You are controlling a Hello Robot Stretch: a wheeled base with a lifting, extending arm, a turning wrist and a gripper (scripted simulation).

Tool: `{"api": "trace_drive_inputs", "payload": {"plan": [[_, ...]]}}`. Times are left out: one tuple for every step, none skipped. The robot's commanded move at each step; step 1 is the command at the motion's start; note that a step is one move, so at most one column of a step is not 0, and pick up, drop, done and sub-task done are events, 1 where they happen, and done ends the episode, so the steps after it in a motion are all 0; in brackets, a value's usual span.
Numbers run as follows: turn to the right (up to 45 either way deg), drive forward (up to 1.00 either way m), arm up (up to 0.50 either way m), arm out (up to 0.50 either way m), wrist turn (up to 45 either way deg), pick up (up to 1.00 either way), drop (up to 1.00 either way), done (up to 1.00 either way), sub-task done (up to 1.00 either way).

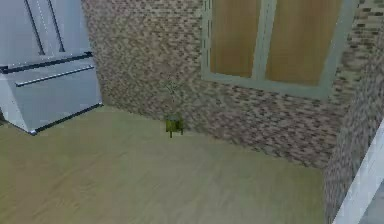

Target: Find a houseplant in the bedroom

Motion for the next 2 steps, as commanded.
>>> {"api": "trace_drive_inputs", "payload": {"plan": [[45.0, 0.00, 0.00, 0.00, 0.0, 0.00, 0.00, 0.00, 0.00], [45.0, 0.00, 0.00, 0.00, 0.0, 0.00, 0.00, 0.00, 0.00]]}}
